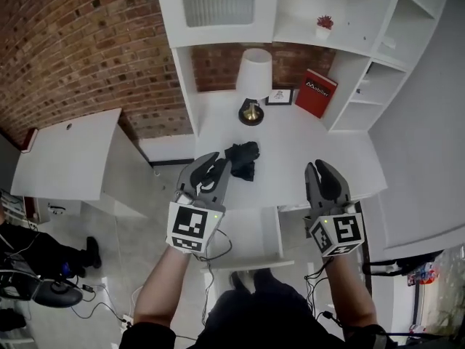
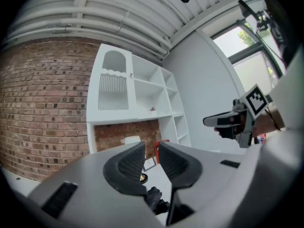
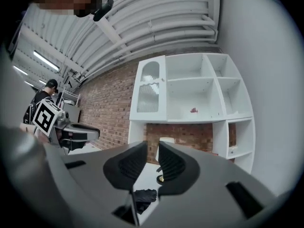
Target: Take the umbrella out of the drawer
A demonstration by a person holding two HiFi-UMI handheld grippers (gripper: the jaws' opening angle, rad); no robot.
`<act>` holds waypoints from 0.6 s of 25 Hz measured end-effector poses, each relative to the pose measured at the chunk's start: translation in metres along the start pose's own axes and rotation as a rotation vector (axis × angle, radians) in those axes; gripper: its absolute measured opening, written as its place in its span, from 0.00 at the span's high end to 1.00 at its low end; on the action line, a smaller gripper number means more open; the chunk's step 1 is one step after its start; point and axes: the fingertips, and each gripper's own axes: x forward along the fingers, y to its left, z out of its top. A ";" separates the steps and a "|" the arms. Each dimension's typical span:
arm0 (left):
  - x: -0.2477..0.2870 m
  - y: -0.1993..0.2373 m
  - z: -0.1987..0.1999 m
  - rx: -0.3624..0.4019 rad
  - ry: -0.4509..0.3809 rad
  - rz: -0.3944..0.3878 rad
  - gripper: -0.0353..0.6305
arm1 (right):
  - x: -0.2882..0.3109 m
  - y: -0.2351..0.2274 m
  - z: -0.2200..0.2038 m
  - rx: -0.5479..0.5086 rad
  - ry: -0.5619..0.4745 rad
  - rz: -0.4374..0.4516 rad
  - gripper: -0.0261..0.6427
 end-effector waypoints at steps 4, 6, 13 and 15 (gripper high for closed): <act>-0.020 0.000 0.030 -0.033 -0.082 0.037 0.85 | -0.005 0.008 0.029 -0.038 -0.054 0.010 0.87; -0.028 -0.001 0.038 -0.053 -0.111 0.057 0.87 | -0.008 0.009 0.041 -0.054 -0.085 0.012 0.89; -0.048 -0.001 0.043 -0.113 -0.137 0.150 0.90 | -0.015 0.010 0.058 -0.076 -0.174 0.063 0.96; -0.048 -0.003 0.046 -0.100 -0.134 0.191 0.91 | -0.022 0.004 0.062 -0.086 -0.203 0.081 0.96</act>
